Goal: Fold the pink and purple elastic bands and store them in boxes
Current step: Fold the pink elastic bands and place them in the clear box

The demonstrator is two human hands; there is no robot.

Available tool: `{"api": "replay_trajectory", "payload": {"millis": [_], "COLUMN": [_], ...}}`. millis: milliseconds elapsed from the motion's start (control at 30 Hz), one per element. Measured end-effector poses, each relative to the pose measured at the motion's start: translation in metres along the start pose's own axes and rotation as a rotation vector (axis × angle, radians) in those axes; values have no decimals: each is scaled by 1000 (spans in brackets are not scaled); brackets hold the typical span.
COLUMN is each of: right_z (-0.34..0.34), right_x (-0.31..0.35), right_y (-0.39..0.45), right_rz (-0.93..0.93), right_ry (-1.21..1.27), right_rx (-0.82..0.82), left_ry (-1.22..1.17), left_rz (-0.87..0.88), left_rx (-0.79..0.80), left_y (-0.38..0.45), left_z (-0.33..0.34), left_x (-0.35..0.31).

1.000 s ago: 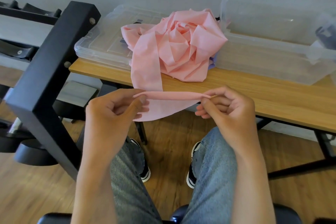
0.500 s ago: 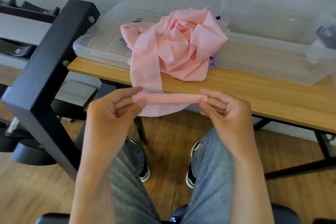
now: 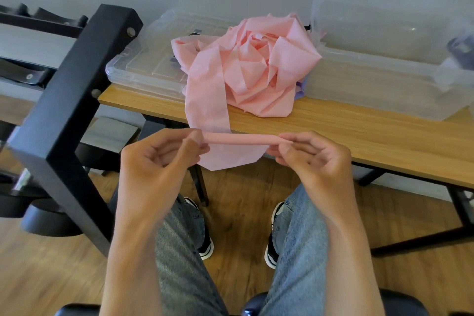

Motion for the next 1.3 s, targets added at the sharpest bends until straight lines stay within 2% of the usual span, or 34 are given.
{"api": "replay_trajectory", "payload": {"millis": [133, 367, 600, 767, 900, 1033, 1300], "right_z": [0, 3, 1, 1, 0, -2, -5], "right_x": [2, -9, -3, 1, 6, 4, -2], "right_y": [1, 4, 2, 0, -1, -1, -1], "right_rz": [-23, 37, 19, -10, -27, -34, -47], "right_ry": [-45, -207, -228, -57, 14, -84, -201], "right_rx": [-18, 55, 76, 8, 19, -34, -23], "left_ry": [21, 82, 155, 119, 30, 57, 134], "left_rz": [17, 0, 20, 40, 27, 44, 25], "left_rx": [5, 47, 55, 76, 52, 60, 70], "left_y": [2, 5, 6, 4, 1, 1, 1], "left_z": [-2, -4, -14, -11, -7, -5, -7], "left_x": [-1, -2, -3, -3, -3, -1, 0]}}
Point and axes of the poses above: each hand's wrist, its own y-axis towards the middle knuckle, its own z-axis out of the palm, x = y × z, the point moved 3 cm from there along y, towards the middle knuckle, and after that the axes turned 1 degree about x, right-handed, at the moved point
